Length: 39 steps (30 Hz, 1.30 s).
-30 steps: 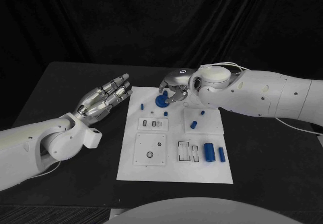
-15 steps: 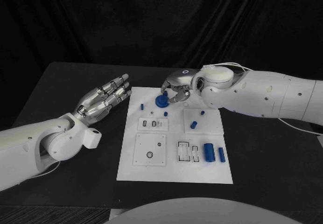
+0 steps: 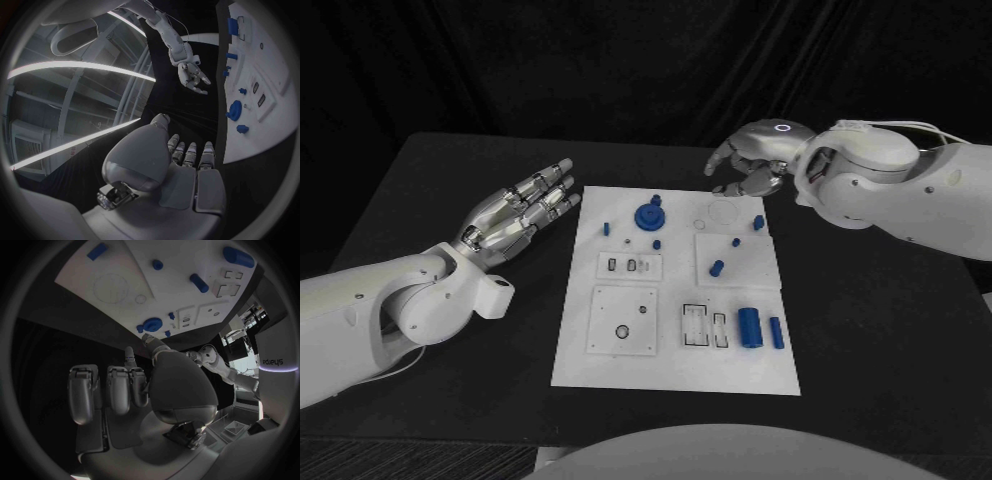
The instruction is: Assemble the parts on the task board
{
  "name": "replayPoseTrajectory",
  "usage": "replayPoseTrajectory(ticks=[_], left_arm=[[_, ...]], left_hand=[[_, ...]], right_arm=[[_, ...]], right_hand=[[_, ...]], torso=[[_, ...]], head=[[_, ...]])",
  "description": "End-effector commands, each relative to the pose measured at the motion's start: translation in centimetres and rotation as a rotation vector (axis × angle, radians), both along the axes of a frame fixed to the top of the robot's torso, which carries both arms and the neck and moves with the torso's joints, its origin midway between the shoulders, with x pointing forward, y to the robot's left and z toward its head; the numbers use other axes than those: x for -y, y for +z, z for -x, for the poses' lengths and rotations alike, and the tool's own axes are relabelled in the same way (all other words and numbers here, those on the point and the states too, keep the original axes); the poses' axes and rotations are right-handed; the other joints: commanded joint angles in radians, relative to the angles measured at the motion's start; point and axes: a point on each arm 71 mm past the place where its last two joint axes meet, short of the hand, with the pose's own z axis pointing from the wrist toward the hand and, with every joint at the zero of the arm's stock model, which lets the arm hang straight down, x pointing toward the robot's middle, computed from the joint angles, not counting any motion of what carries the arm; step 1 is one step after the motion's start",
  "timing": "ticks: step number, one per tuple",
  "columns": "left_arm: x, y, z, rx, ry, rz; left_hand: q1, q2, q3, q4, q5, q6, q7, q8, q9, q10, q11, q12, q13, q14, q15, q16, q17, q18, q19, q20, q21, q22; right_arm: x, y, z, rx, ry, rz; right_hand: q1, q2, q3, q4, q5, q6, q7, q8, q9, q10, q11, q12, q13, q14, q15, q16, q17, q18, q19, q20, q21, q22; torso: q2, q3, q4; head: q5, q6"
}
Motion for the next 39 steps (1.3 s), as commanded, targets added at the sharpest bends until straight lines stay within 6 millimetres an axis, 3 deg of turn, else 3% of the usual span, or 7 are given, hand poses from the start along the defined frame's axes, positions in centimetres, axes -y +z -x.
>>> replayPoseTrajectory(ticks=[1, 3, 9, 13, 19, 27, 39], left_arm=[[0.2, 0.2, 0.1, 0.011, -0.012, 0.006], [0.3, 0.2, 0.1, 0.011, -0.014, 0.007], [0.3, 0.2, 0.1, 0.011, -0.015, 0.007], [0.3, 0.1, 0.0, 0.01, -0.016, 0.007], [0.5, 0.1, -0.1, 0.011, -0.02, 0.009], [0.6, 0.1, -0.1, 0.01, -0.023, 0.01], [0.5, 0.0, -0.1, 0.01, -0.024, 0.01]], left_hand=[[0.004, -0.006, 0.0, -0.006, 0.004, 0.003, 0.004, 0.003, 0.001, -0.001, 0.008, -0.007, -0.002, 0.001, 0.006, -0.004, -0.001, 0.017, 0.001, 0.009, -0.006, -0.001], [0.004, -0.006, 0.0, -0.006, 0.004, 0.003, 0.004, 0.003, 0.001, -0.001, 0.008, -0.007, -0.002, 0.001, 0.006, -0.004, -0.001, 0.017, 0.001, 0.009, -0.006, -0.001], [0.003, -0.006, 0.0, -0.006, 0.004, 0.003, 0.004, 0.003, 0.001, -0.001, 0.008, -0.007, -0.002, 0.001, 0.006, -0.004, -0.001, 0.017, 0.001, 0.009, -0.006, -0.001], [0.003, -0.006, 0.0, -0.006, 0.004, 0.002, 0.004, 0.003, 0.001, -0.001, 0.008, -0.007, -0.002, 0.001, 0.007, -0.004, -0.001, 0.017, 0.001, 0.009, -0.006, -0.001], [0.004, -0.006, 0.0, -0.007, 0.004, 0.001, 0.004, 0.003, 0.001, -0.001, 0.008, -0.007, -0.002, 0.001, 0.007, -0.004, -0.001, 0.017, 0.001, 0.009, -0.006, -0.001], [0.004, -0.006, 0.001, -0.007, 0.005, 0.001, 0.004, 0.003, 0.001, -0.001, 0.008, -0.007, -0.002, 0.001, 0.007, -0.004, -0.001, 0.017, 0.001, 0.01, -0.006, -0.001], [0.004, -0.006, 0.001, -0.008, 0.006, 0.001, 0.004, 0.003, 0.001, -0.001, 0.009, -0.007, -0.002, 0.001, 0.008, -0.004, -0.001, 0.017, 0.001, 0.01, -0.006, -0.001]], right_arm=[[1.5, 0.5, 0.7, 0.044, -0.06, -0.034], [2.6, 0.3, 1.2, 0.043, -0.084, -0.04], [5.7, -1.0, 2.7, 0.04, -0.14, -0.06], [7.3, -2.1, 3.3, 0.026, -0.172, -0.06], [8.3, -3.5, 3.6, -0.006, -0.198, -0.046], [8.9, -5.1, 3.6, -0.043, -0.22, -0.026], [9.2, -6.3, 2.9, -0.075, -0.24, 0.001]], right_hand=[[-0.013, -0.003, -0.01, 0.004, -0.01, 0.009, 0.0, 0.006, 0.002, 0.106, -0.005, 0.003, 0.263, 0.105, -0.011, 0.003, 0.263, -0.016, 0.106, -0.009, 0.003, 0.263], [-0.018, -0.012, -0.023, 0.019, -0.043, 0.002, -0.004, 0.006, 0.002, 0.106, -0.008, 0.003, 0.263, 0.105, -0.012, 0.003, 0.263, -0.016, 0.106, -0.01, 0.003, 0.263], [-0.021, -0.021, -0.033, 0.034, -0.054, 0.002, -0.007, 0.007, 0.003, 0.106, -0.01, 0.003, 0.263, 0.105, -0.014, 0.003, 0.263, -0.016, 0.106, -0.012, 0.003, 0.263], [-0.012, -0.032, -0.039, 0.048, -0.066, -0.003, -0.011, 0.007, 0.004, 0.106, -0.013, 0.003, 0.263, 0.105, -0.016, 0.003, 0.263, -0.016, 0.106, -0.014, 0.003, 0.263], [0.004, -0.045, -0.047, 0.074, -0.076, -0.02, -0.014, 0.002, 0.003, 0.106, -0.016, 0.003, 0.263, 0.105, -0.019, 0.003, 0.263, -0.016, 0.106, -0.017, 0.003, 0.263], [0.009, -0.046, -0.048, 0.08, -0.078, -0.024, -0.014, 0.002, 0.003, 0.106, -0.016, 0.003, 0.263, 0.105, -0.02, 0.003, 0.263, -0.016, 0.106, -0.017, 0.003, 0.263], [0.038, -0.047, -0.046, 0.093, -0.061, -0.029, -0.01, 0.004, 0.005, 0.106, -0.014, 0.003, 0.263, 0.105, -0.019, 0.003, 0.263, -0.016, 0.106, -0.017, 0.003, 0.263]], torso=[[-0.001, -0.0008, -0.0016], [-0.001, -0.0005, -0.0005], [-0.001, -0.0001, 0.0006], [0.001, 0.0005, 0.0], [0.001, 0.0011, 0.0018], [-0.001, 0.0023, -0.0005], [0.0, 0.0005, 0.0026]], head=[[-0.007, -0.001], [-0.008, 0.0], [-0.014, -0.001], [-0.013, 0.007], [-0.019, 0.01], [-0.014, 0.007], [-0.016, 0.008]])
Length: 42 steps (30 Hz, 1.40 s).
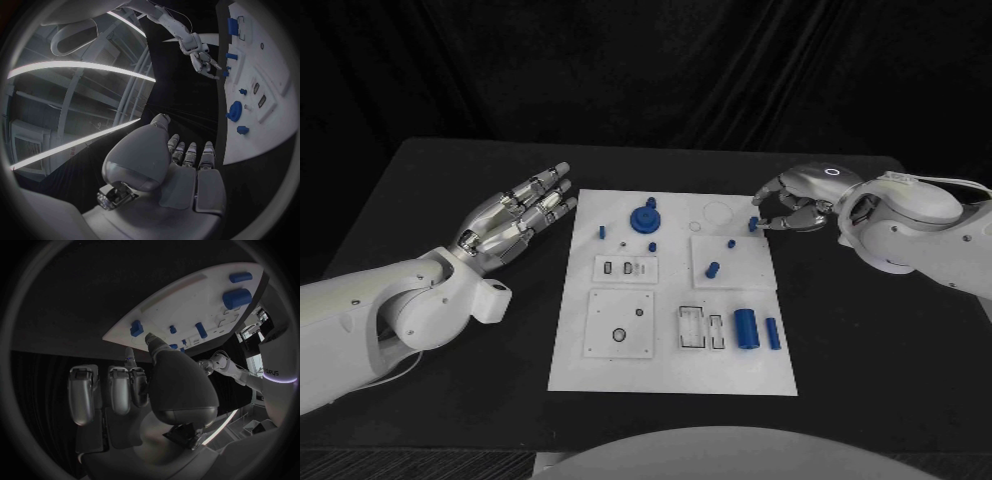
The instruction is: Assemble the parts on the task board
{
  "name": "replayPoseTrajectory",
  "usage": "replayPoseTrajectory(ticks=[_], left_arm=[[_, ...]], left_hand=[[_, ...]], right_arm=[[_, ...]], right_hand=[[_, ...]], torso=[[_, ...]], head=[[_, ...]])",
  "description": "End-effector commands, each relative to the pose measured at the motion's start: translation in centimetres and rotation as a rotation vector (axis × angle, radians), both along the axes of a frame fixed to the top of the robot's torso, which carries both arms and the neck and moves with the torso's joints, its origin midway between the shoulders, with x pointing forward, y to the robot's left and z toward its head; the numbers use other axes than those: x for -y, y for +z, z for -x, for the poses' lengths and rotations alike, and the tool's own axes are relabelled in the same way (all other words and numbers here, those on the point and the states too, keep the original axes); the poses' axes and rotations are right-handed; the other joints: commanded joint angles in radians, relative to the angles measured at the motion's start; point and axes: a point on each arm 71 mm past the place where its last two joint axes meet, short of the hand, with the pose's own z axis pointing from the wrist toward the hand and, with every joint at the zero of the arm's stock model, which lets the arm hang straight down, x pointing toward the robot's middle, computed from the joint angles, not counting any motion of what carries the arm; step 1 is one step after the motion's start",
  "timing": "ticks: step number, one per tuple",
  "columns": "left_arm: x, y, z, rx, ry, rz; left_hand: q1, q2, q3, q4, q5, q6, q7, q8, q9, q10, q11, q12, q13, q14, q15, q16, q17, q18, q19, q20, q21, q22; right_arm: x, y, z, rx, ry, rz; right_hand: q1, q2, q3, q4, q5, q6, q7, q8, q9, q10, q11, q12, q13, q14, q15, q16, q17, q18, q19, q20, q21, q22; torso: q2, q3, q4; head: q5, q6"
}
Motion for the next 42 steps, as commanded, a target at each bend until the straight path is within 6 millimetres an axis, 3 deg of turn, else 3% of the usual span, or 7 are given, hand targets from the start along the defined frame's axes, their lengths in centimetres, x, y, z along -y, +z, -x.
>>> replayPoseTrajectory(ticks=[1, 25, 34, 36, 38, 42], left_arm=[[0.1, 0.1, 0.1, 0.01, -0.017, 0.01], [0.1, 0.1, 0.0, 0.006, -0.02, 0.008], [0.0, 0.0, 0.0, 0.004, -0.022, 0.007], [0.0, 0.0, 0.0, 0.004, -0.022, 0.007], [0.0, 0.0, 0.0, 0.003, -0.022, 0.007], [0.0, 0.0, 0.0, 0.002, -0.022, 0.006]], left_hand=[[0.004, -0.006, -0.002, -0.005, 0.006, 0.001, 0.004, 0.003, 0.001, -0.001, 0.009, -0.007, -0.001, 0.001, 0.008, -0.004, -0.001, 0.017, -0.003, 0.006, -0.006, -0.001], [0.005, -0.006, 0.0, -0.008, 0.007, -0.001, 0.004, 0.002, 0.001, -0.001, 0.009, -0.007, -0.001, 0.001, 0.009, -0.004, -0.001, 0.017, -0.003, 0.007, -0.006, -0.001], [0.005, -0.006, 0.001, -0.009, 0.007, -0.001, 0.004, 0.002, 0.001, -0.001, 0.009, -0.007, -0.001, 0.001, 0.009, -0.004, -0.001, 0.017, -0.003, 0.007, -0.006, -0.001], [0.005, -0.006, 0.001, -0.009, 0.007, -0.001, 0.004, 0.002, 0.001, -0.001, 0.009, -0.007, -0.001, 0.001, 0.009, -0.004, -0.001, 0.017, -0.003, 0.007, -0.006, -0.001], [0.005, -0.005, 0.001, -0.009, 0.007, -0.002, 0.004, 0.002, 0.001, -0.001, 0.009, -0.007, -0.001, 0.001, 0.01, -0.004, -0.001, 0.017, -0.003, 0.008, -0.006, -0.001], [0.005, -0.005, 0.001, -0.009, 0.007, -0.002, 0.004, 0.002, 0.001, -0.001, 0.009, -0.007, -0.001, 0.001, 0.01, -0.004, -0.001, 0.017, -0.003, 0.008, -0.006, -0.001]], right_arm=[[0.2, -0.3, -0.2, -0.01, -0.03, 0.012], [-0.3, -1.3, -0.5, -0.03, -0.017, 0.018], [-0.3, -1.6, -0.5, -0.043, -0.02, 0.023], [-0.3, -1.6, -0.5, -0.043, -0.021, 0.024], [-0.3, -1.7, -0.5, -0.044, -0.021, 0.023], [-0.4, -1.7, -0.6, -0.041, -0.02, 0.022]], right_hand=[[0.009, 0.0, -0.001, 0.006, 0.005, -0.007, -0.003, -0.001, 0.001, 0.106, -0.007, 0.003, 0.263, 0.106, -0.004, 0.003, 0.263, -0.016, 0.102, -0.007, 0.003, 0.263], [0.031, -0.002, -0.008, 0.026, 0.004, 0.023, 0.004, 0.033, 0.02, 0.106, -0.001, 0.003, 0.263, 0.106, 0.001, 0.003, 0.263, -0.016, 0.102, -0.003, 0.003, 0.263], [0.039, -0.006, -0.013, 0.038, 0.006, 0.032, 0.008, 0.055, 0.033, 0.106, 0.002, 0.003, 0.263, 0.106, 0.003, 0.003, 0.263, -0.016, 0.102, -0.001, 0.003, 0.263], [0.049, -0.004, -0.012, 0.041, 0.034, 0.03, 0.009, 0.067, 0.042, 0.106, 0.004, 0.003, 0.263, 0.106, 0.004, 0.003, 0.263, -0.016, 0.102, 0.0, 0.003, 0.263], [0.062, -0.001, -0.011, 0.043, 0.087, 0.021, 0.01, 0.086, 0.055, 0.106, 0.004, 0.003, 0.263, 0.106, 0.005, 0.003, 0.263, -0.016, 0.102, 0.001, 0.003, 0.263], [0.071, 0.003, -0.009, 0.041, 0.111, 0.015, 0.01, 0.1, 0.064, 0.106, 0.005, 0.003, 0.263, 0.106, 0.006, 0.003, 0.263, -0.016, 0.102, 0.002, 0.003, 0.263]], torso=[[0.001, -0.0008, -0.0004], [0.001, -0.0019, 0.0007], [0.001, -0.0002, -0.0018], [0.001, -0.0005, -0.0013], [0.001, -0.0005, -0.0008], [0.001, -0.0011, -0.0008]], head=[[0.003, 0.001], [0.003, -0.008], [0.005, -0.012], [0.004, -0.013], [0.004, -0.013], [0.006, -0.016]])
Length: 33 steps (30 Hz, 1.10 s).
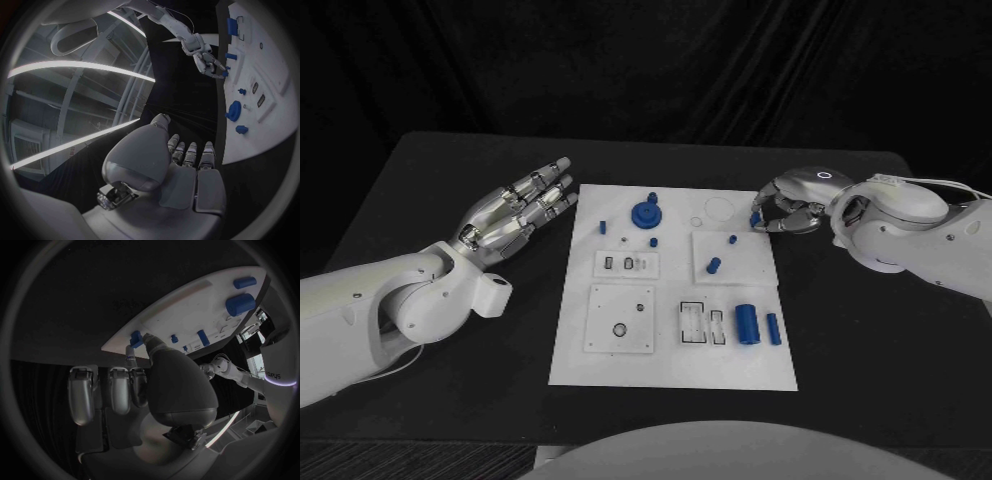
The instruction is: Assemble the parts on the task board
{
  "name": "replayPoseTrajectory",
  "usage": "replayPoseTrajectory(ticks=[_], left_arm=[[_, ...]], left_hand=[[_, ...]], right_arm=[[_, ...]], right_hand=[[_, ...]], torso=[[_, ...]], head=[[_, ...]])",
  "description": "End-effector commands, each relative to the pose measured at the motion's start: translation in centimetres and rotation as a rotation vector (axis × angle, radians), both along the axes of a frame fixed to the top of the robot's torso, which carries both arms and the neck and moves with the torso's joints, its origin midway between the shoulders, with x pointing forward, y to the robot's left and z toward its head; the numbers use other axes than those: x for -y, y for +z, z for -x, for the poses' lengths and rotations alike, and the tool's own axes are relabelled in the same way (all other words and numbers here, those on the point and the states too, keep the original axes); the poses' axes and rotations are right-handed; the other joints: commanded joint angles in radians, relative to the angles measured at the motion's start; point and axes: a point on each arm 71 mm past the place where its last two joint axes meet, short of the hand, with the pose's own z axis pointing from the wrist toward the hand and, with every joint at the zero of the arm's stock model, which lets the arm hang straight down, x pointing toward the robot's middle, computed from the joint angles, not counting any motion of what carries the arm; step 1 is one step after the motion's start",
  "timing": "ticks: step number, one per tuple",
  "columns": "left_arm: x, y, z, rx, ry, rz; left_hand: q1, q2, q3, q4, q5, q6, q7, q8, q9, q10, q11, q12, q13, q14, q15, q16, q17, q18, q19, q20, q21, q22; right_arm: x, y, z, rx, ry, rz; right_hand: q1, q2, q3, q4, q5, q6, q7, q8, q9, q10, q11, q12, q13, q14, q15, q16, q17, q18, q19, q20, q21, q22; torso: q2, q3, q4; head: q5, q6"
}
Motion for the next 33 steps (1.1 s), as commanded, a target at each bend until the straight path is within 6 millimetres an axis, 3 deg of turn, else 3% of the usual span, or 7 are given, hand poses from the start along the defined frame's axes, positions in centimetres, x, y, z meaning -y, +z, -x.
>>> replayPoseTrajectory(ticks=[1, 15, 18, 24, 33], left_arm=[[0.11, 0.09, 0.1, 0.006, -0.019, 0.008], [0.12, 0.05, 0.15, -0.001, -0.025, 0.006], [0.14, 0.04, 0.16, -0.003, -0.026, 0.005], [0.07, 0.02, 0.17, -0.006, -0.026, 0.003], [0.11, -0.02, 0.14, -0.009, -0.03, 0.003]], left_hand=[[0.005, -0.005, -0.002, -0.007, 0.003, -0.002, 0.004, 0.002, 0.001, -0.001, 0.009, -0.007, -0.001, -0.002, 0.006, -0.004, -0.001, 0.017, 0.001, 0.004, -0.006, -0.002], [0.006, -0.005, -0.001, -0.008, 0.003, -0.002, 0.004, 0.002, 0.001, -0.001, 0.009, -0.007, -0.001, -0.002, 0.007, -0.004, -0.001, 0.017, 0.001, 0.005, -0.006, -0.002], [0.006, -0.005, -0.001, -0.008, 0.003, -0.002, 0.004, 0.002, 0.001, -0.001, 0.009, -0.007, -0.001, -0.002, 0.007, -0.004, -0.001, 0.017, 0.001, 0.005, -0.006, -0.002], [0.006, -0.005, -0.001, -0.008, 0.003, -0.002, 0.004, 0.002, 0.001, -0.001, 0.009, -0.007, -0.001, -0.002, 0.007, -0.004, -0.001, 0.017, 0.001, 0.005, -0.006, -0.002], [0.006, -0.005, 0.0, -0.009, 0.004, -0.002, 0.004, 0.002, 0.001, -0.001, 0.01, -0.007, -0.001, -0.002, 0.008, -0.004, -0.001, 0.017, 0.001, 0.006, -0.006, -0.002]], right_arm=[[0.13, -0.13, -0.06, 0.0, -0.021, 0.006], [-0.12, -0.26, -0.33, 0.008, -0.023, 0.003], [-0.15, -0.29, -0.37, 0.008, -0.025, 0.003], [-0.12, -0.32, -0.41, 0.01, -0.028, 0.003], [-0.56, 0.06, -0.19, 0.051, -0.01, -0.026]], right_hand=[[0.012, 0.001, 0.004, 0.003, 0.01, -0.009, 0.001, 0.008, 0.004, 0.106, 0.005, 0.003, 0.263, 0.106, 0.006, 0.003, 0.263, -0.016, 0.102, 0.002, 0.003, 0.263], [0.018, 0.017, 0.006, -0.002, 0.012, 0.009, -0.001, 0.052, 0.029, 0.106, 0.004, 0.003, 0.263, 0.106, 0.006, 0.003, 0.263, -0.016, 0.102, 0.002, 0.003, 0.263], [0.023, 0.024, 0.008, -0.008, 0.021, 0.016, -0.003, 0.073, 0.042, 0.106, 0.003, 0.003, 0.263, 0.106, 0.006, 0.003, 0.263, -0.016, 0.102, 0.002, 0.003, 0.263], [0.039, 0.043, 0.014, -0.037, 0.064, 0.051, -0.009, 0.149, 0.092, 0.106, 0.004, 0.003, 0.263, 0.106, 0.006, 0.003, 0.263, -0.016, 0.102, 0.001, 0.003, 0.263], [0.051, 0.054, 0.023, -0.057, 0.088, 0.065, -0.012, 0.189, 0.12, 0.106, 0.008, 0.003, 0.263, 0.106, 0.008, 0.003, 0.263, -0.016, 0.102, 0.003, 0.003, 0.263]], torso=[[0.0, -0.0005, 0.0003], [0.0, -0.0007, 0.0013], [0.0, -0.0012, 0.0012], [0.001, -0.0013, -0.0008], [0.0, 0.0, 0.0022]], head=[[0.001, -0.002], [-0.002, -0.007], [-0.001, -0.006], [0.002, -0.007], [-0.003, -0.008]])
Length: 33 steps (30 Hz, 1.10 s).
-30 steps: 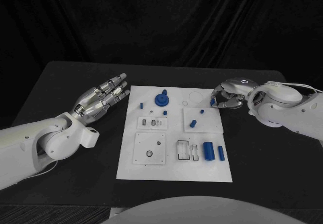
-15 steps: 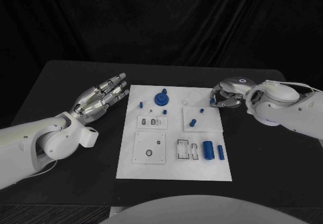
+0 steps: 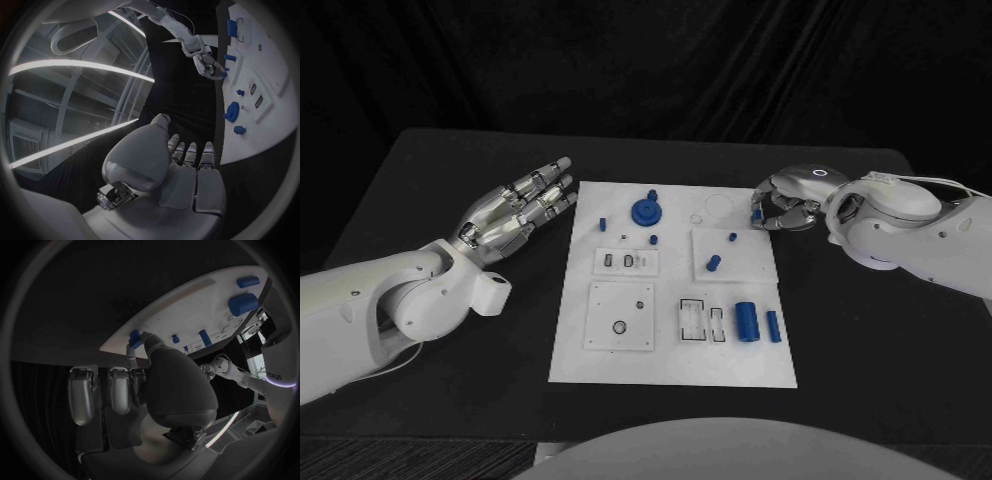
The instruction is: Assemble the parts on the task board
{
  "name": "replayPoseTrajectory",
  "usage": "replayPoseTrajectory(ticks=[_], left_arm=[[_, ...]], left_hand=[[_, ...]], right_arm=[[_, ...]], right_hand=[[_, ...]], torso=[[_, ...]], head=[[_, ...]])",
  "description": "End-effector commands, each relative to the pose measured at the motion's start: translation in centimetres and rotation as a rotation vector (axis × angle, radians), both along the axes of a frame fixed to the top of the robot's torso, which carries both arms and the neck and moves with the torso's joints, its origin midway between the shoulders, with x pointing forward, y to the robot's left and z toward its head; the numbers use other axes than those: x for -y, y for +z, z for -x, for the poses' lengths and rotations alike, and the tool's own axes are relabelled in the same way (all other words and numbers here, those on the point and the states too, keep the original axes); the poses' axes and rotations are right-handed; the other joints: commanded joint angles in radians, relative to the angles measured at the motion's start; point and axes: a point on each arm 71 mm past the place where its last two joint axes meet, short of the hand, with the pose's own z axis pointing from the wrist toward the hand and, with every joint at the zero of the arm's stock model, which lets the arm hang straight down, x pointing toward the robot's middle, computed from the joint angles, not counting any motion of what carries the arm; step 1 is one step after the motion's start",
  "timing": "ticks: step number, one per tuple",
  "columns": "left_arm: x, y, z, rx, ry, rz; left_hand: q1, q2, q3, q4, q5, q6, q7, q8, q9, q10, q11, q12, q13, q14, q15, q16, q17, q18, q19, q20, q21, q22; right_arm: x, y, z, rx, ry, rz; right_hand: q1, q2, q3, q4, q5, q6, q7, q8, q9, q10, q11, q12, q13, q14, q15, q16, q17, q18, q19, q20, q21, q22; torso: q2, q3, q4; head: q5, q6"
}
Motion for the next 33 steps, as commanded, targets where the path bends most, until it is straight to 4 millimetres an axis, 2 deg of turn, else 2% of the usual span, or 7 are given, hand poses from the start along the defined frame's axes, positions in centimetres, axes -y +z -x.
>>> replayPoseTrajectory(ticks=[1, 8, 13, 18, 25, 30, 33], left_arm=[[0.2, 0.1, 0.1, 0.005, -0.022, 0.009], [0.1, 0.0, 0.1, 0.003, -0.02, 0.007], [0.1, 0.0, 0.1, 0.002, -0.02, 0.005], [0.2, 0.0, 0.1, 0.0, -0.021, 0.004], [0.3, 0.0, 0.0, 0.001, -0.023, 0.005], [0.5, 0.0, 0.0, 0.003, -0.028, 0.009], [0.6, 0.0, 0.0, 0.004, -0.028, 0.009]], left_hand=[[0.006, -0.004, 0.0, -0.003, 0.004, -0.002, 0.004, 0.002, 0.001, 0.002, 0.006, -0.007, -0.002, -0.002, 0.008, -0.004, -0.002, 0.017, 0.001, 0.006, -0.006, -0.002], [0.006, -0.004, 0.001, -0.004, 0.004, -0.001, 0.005, 0.002, 0.001, 0.002, 0.007, -0.007, -0.002, -0.002, 0.009, -0.004, -0.002, 0.017, 0.001, 0.007, -0.006, -0.002], [0.006, -0.004, 0.001, -0.004, 0.004, -0.001, 0.005, 0.002, 0.001, 0.002, 0.007, -0.007, -0.002, -0.002, 0.009, -0.004, -0.002, 0.017, 0.001, 0.007, -0.006, -0.002], [0.006, -0.004, 0.001, -0.005, 0.004, 0.0, 0.005, 0.002, 0.001, 0.002, 0.007, -0.007, -0.002, -0.002, 0.009, -0.004, -0.002, 0.017, 0.001, 0.007, -0.006, -0.002], [0.006, -0.004, 0.002, -0.005, 0.004, 0.001, 0.005, 0.003, 0.001, 0.002, 0.007, -0.007, -0.002, -0.002, 0.009, -0.004, -0.002, 0.017, 0.001, 0.007, -0.006, -0.002], [0.006, -0.004, 0.002, -0.006, 0.004, 0.002, 0.005, 0.003, 0.001, 0.002, 0.007, -0.007, -0.002, -0.002, 0.009, -0.004, -0.002, 0.017, 0.001, 0.007, -0.006, -0.002], [0.006, -0.004, 0.002, -0.006, 0.004, 0.002, 0.005, 0.003, 0.001, 0.002, 0.007, -0.007, -0.002, -0.002, 0.009, -0.004, -0.002, 0.017, 0.001, 0.007, -0.006, -0.002]], right_arm=[[-0.2, 0.4, 0.2, 0.054, -0.01, -0.029], [-2.0, 2.1, 0.7, 0.138, 0.033, -0.093], [-4.9, 4.7, 1.1, 0.189, 0.101, -0.139], [-8.1, 5.7, 1.5, 0.185, 0.176, -0.157], [-11.9, 4.1, 2.1, 0.095, 0.257, -0.14], [-14.4, 2.5, 2.8, 0.016, 0.308, -0.123], [-15.6, 1.8, 3.0, -0.016, 0.33, -0.112]], right_hand=[[0.009, 0.013, 0.0, -0.009, 0.005, 0.013, -0.004, 0.012, 0.019, 0.106, 0.008, 0.003, 0.263, 0.106, 0.008, 0.003, 0.263, -0.016, 0.102, 0.003, 0.003, 0.263], [0.008, 0.012, 0.0, -0.011, 0.002, 0.019, 0.002, 0.018, 0.022, 0.106, 0.013, 0.003, 0.263, 0.106, 0.011, 0.003, 0.263, -0.016, 0.102, 0.005, 0.003, 0.263], [0.007, 0.011, 0.0, -0.011, 0.0, 0.021, 0.006, 0.019, 0.023, 0.106, 0.016, 0.003, 0.263, 0.106, 0.012, 0.003, 0.263, -0.016, 0.102, 0.006, 0.003, 0.263], [0.005, 0.011, 0.0, -0.01, 0.0, 0.02, 0.009, 0.017, 0.022, 0.106, 0.018, 0.003, 0.263, 0.106, 0.013, 0.003, 0.263, -0.016, 0.102, 0.007, 0.003, 0.263], [-0.003, 0.009, 0.0, -0.009, 0.0, 0.013, 0.017, 0.009, 0.019, 0.106, 0.026, 0.003, 0.263, 0.106, 0.019, 0.003, 0.263, -0.016, 0.102, 0.011, 0.003, 0.263], [0.0, 0.01, 0.004, -0.013, 0.005, 0.012, 0.019, 0.005, 0.016, 0.106, 0.028, 0.003, 0.263, 0.106, 0.022, 0.003, 0.263, -0.016, 0.102, 0.014, 0.003, 0.263], [0.001, 0.01, 0.005, -0.015, 0.009, 0.012, 0.021, 0.003, 0.015, 0.106, 0.03, 0.003, 0.263, 0.106, 0.024, 0.003, 0.263, -0.016, 0.102, 0.015, 0.003, 0.263]], torso=[[0.0, 0.0013, 0.0023], [-0.001, 0.0013, 0.0006], [0.0, 0.0018, -0.0007], [-0.001, 0.0012, 0.0003], [0.0, -0.0012, 0.005], [-0.001, -0.0057, 0.0069], [0.0, -0.0052, 0.0052]], head=[[-0.001, -0.002], [0.004, -0.003], [0.006, -0.01], [0.004, -0.01], [0.003, -0.01], [0.006, -0.01], [0.01, -0.01]])
